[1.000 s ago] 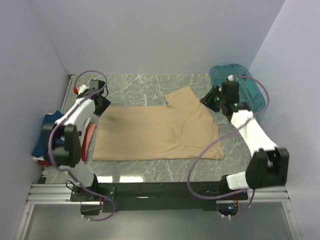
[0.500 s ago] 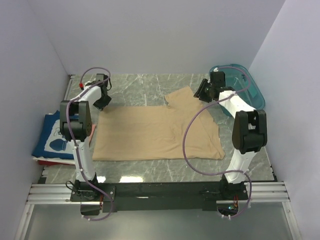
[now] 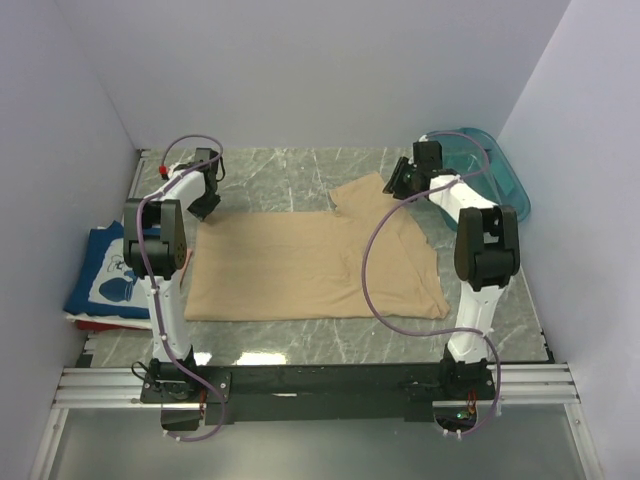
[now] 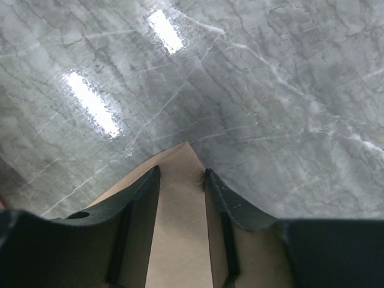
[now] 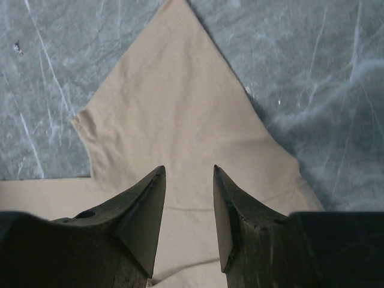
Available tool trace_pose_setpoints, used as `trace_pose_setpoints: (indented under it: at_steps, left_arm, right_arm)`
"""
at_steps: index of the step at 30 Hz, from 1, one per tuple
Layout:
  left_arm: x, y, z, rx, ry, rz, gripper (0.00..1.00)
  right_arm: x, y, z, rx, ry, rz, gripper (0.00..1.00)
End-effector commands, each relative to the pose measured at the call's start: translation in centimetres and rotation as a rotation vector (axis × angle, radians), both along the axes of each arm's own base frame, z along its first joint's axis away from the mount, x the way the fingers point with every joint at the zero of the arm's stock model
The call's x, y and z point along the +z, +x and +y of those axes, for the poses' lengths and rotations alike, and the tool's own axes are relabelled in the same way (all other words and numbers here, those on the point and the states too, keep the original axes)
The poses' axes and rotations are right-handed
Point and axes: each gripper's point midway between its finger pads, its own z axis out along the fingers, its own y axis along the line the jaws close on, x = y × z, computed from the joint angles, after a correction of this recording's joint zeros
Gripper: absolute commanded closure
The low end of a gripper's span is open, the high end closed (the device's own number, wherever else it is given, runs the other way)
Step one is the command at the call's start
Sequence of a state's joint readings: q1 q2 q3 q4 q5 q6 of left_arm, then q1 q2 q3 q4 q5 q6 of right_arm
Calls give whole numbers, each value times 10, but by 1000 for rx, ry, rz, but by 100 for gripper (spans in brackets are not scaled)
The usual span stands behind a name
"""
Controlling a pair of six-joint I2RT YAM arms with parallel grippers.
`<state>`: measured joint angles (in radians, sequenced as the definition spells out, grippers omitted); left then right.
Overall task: Fold and stack the t-shirts
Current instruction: Fold the tshirt
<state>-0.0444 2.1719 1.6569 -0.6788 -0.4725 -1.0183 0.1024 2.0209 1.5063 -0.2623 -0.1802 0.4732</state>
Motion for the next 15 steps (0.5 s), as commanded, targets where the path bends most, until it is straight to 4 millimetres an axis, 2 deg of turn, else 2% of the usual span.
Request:
trace_pose_setpoints:
  at_steps: [1, 4, 5, 8, 12, 13, 15]
  left_arm:
    - [-16, -8, 3, 21, 11, 39, 62]
    - [-19, -10, 4, 19, 9, 45, 69]
    - [-18, -10, 3, 18, 6, 42, 70]
    - [-19, -11, 2, 13, -2, 40, 76]
    - [-19, -11, 0, 8, -10, 39, 79]
    - [-17, -10, 0, 7, -13, 34, 81]
    - [-17, -9, -1, 3, -18, 31, 82]
  right_arm:
    - [7, 24, 5, 34, -17, -56, 56]
    - [-5, 35, 2, 28, -43, -31, 55]
    - [0, 42, 2, 27, -45, -45, 55]
    - [-14, 51, 1, 22, -64, -23, 53]
    - [-17, 62, 1, 14, -67, 4, 47]
    - [-21, 59, 1, 11, -63, 34, 47]
    - [-26, 67, 2, -4, -67, 54, 47]
